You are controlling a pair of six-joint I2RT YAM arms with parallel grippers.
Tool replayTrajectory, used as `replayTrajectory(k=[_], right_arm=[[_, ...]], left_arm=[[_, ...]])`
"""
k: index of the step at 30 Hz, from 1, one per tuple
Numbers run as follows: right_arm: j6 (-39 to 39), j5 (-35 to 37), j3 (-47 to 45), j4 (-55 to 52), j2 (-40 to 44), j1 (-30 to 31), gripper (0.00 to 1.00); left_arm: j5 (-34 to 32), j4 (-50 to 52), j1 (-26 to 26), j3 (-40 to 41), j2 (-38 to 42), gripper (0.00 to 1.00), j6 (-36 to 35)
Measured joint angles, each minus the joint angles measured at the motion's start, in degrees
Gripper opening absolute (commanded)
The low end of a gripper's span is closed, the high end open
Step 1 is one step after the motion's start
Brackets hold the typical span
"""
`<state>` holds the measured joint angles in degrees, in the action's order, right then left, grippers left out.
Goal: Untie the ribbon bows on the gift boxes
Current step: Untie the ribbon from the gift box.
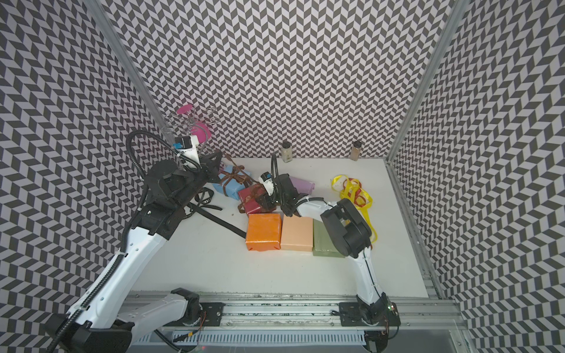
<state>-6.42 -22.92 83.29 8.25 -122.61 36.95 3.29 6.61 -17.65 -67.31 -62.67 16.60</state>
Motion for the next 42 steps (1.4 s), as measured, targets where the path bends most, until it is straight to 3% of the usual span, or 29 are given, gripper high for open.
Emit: replayTrajectory(k=[9, 11, 13, 15, 19, 25, 32, 38, 42], right_arm=[[2.8, 1.0, -1.9, -5.9, 5.1, -0.4, 0.46], [3.3, 1.1, -1.9, -7.0, 6.9, -0.7, 0.48], [3.9, 1.1, -1.9, -7.9, 9.0, -1.1, 0.49], [4.3, 1.2, -2.1, -8.3, 11.2, -1.5, 0.50], [6.0, 2.8, -3.3, -8.8, 15.4, -2.2, 0.51], [9.7, 6.6, -3.8, -10.7, 16.8, -2.6, 0.51], [10.3, 12.8, -3.7, -14.8, 16.8, -3.7, 0.51], [8.9, 9.2, -6.1, -14.3, 19.5, -5.5, 0.51], [7.6, 8.1, -6.3, -14.2, 21.9, -5.9, 0.50]], left_arm=[[1.7, -2.1, 2.4, 7.7, -5.9, 0.05, 2.2], [3.3, -2.1, 2.9, 7.7, -7.9, 0.13, 2.3], [5.3, -2.1, 3.2, 7.4, -9.9, 0.30, 2.3], [6.9, -1.6, 3.3, 6.8, -11.8, 0.41, 1.7], [8.9, 0.8, 3.3, 4.2, -15.7, 0.44, 1.0], [8.8, 2.8, 3.3, 4.3, -16.3, 0.63, 0.4], [9.3, 2.4, 3.5, 8.9, -15.9, 0.68, -0.6], [13.7, 0.7, 2.8, 12.6, -18.0, 0.68, -1.8], [12.2, 0.5, 1.2, 12.7, -18.9, 0.68, -3.1]])
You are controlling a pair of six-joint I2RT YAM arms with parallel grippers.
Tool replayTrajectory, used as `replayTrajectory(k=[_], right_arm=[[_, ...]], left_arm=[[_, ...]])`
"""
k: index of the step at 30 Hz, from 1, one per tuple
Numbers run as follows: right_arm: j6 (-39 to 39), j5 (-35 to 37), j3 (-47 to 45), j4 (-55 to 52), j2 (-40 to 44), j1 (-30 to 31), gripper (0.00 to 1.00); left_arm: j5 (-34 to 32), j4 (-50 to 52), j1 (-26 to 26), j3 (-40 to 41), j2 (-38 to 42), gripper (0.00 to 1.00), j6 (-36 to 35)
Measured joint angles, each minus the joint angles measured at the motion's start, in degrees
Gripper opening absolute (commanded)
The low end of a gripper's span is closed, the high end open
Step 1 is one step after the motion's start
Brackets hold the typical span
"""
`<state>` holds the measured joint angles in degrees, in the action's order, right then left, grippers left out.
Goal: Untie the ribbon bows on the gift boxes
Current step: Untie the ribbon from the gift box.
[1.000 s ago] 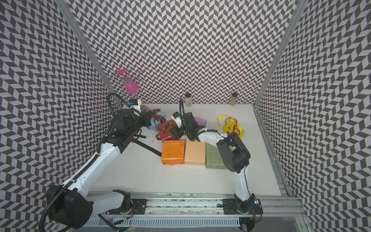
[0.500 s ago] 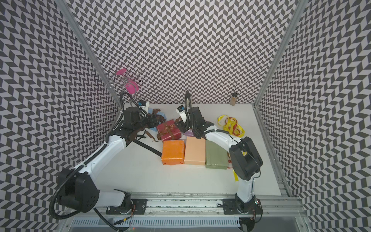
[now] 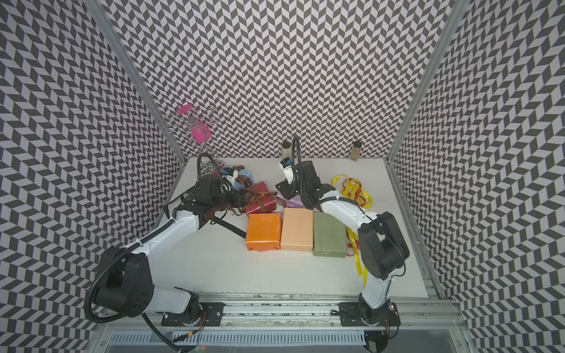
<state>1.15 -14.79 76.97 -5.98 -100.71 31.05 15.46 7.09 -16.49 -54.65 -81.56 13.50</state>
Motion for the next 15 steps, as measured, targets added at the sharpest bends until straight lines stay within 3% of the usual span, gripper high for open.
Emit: replayTrajectory(k=[15], right_arm=[[-1.7, -3.1, -4.9, 0.0, 3.1, 0.0, 0.49]], left_arm=[[-8.7, 0.3, -2.9, -1.9, -9.7, 0.59, -3.9]])
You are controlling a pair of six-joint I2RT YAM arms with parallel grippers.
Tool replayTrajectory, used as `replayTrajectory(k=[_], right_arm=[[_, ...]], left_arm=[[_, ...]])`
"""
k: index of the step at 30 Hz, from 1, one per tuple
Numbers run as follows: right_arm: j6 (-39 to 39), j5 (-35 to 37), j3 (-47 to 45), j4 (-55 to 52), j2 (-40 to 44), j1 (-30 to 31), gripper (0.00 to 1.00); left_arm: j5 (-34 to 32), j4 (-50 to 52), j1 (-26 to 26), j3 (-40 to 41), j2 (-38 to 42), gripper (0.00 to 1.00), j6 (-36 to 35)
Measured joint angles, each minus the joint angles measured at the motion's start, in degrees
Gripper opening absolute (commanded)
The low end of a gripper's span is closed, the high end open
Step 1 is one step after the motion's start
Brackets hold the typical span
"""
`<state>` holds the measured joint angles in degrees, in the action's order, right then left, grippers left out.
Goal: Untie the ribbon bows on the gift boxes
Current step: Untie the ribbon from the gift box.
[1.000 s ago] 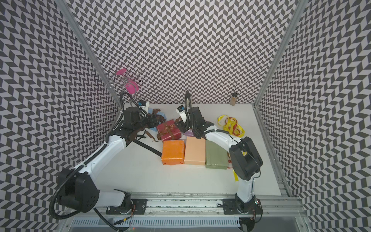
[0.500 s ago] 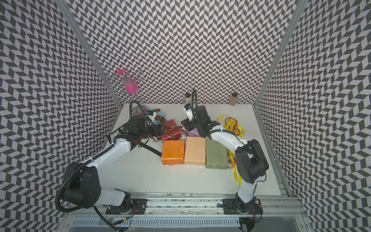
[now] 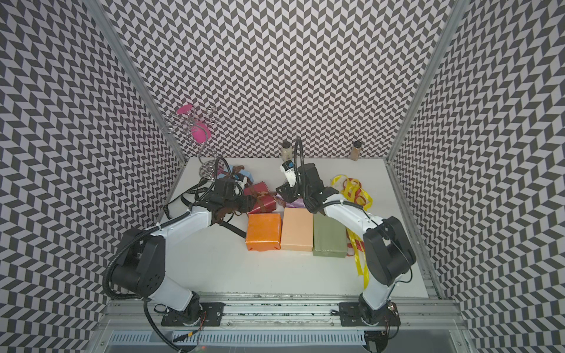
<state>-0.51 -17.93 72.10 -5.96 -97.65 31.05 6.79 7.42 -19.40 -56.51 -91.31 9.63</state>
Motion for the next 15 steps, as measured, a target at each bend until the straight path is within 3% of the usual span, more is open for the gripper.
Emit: replayTrajectory(k=[10, 15], right_arm=[[-0.6, -0.9, -1.7, 0.1, 0.9, 0.0, 0.49], [-0.6, -1.0, -1.9, 0.6, 0.9, 0.0, 0.49]], left_arm=[[-2.4, -0.1, -0.1, -2.7, -2.9, 0.39, -1.1], [-3.0, 0.0, -0.2, -2.7, -4.0, 0.34, -1.2]])
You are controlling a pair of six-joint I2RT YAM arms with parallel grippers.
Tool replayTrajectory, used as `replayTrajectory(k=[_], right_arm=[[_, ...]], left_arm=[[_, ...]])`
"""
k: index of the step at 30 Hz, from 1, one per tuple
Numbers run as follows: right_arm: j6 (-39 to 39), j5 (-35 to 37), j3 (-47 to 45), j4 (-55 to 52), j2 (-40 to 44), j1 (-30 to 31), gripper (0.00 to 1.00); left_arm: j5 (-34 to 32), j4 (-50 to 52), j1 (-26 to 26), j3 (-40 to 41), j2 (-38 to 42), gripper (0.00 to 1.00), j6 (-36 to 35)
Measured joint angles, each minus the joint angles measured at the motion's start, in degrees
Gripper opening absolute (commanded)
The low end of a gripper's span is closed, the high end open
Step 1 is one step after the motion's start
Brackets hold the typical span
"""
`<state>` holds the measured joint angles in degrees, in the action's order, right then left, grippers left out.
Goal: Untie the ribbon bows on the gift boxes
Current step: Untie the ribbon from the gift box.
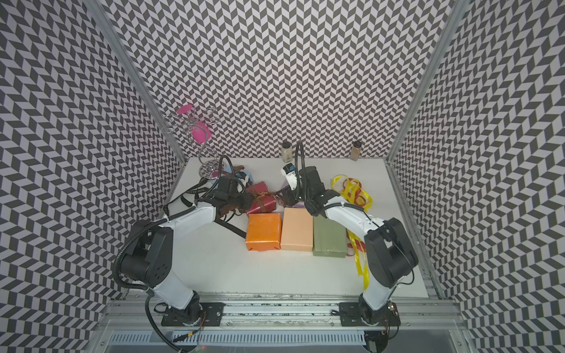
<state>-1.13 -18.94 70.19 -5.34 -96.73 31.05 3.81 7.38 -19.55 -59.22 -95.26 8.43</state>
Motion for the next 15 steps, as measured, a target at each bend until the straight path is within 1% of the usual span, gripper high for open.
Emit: replayTrajectory(k=[2, 5, 7, 10, 11, 14, 15], right_arm=[[0.0, 0.0, -0.1, 0.1, 0.0, 0.0, 0.49], [0.0, 0.0, -0.1, 0.6, 0.1, 0.0, 0.50], [0.0, 0.0, -0.1, 0.7, 0.1, 0.0, 0.49], [0.0, 0.0, -0.4, 1.0, 0.1, 0.0, 0.49], [0.0, 0.0, -0.6, 1.0, 0.1, 0.0, 0.49], [0.0, -0.1, -0.8, 1.0, 0.2, 0.0, 0.49], [0.0, -0.2, -0.9, 1.0, 0.3, 0.0, 0.49]], left_arm=[[-0.1, 0.0, 0.0, 0.0, -0.1, 0.32, 0.1], [-0.1, 0.0, -0.1, 0.0, -0.1, 0.20, 0.3], [-0.1, 0.0, -0.2, 0.0, -0.1, 0.16, 0.1], [-0.1, 0.0, -0.3, 0.0, -0.1, 0.14, 0.1], [-0.2, 0.0, -0.3, 0.0, -0.1, 0.11, 0.2], [-0.3, 0.0, -0.3, 0.0, -0.1, 0.08, 0.1], [-0.6, 0.0, -0.3, 0.0, -0.1, 0.05, 0.2]])
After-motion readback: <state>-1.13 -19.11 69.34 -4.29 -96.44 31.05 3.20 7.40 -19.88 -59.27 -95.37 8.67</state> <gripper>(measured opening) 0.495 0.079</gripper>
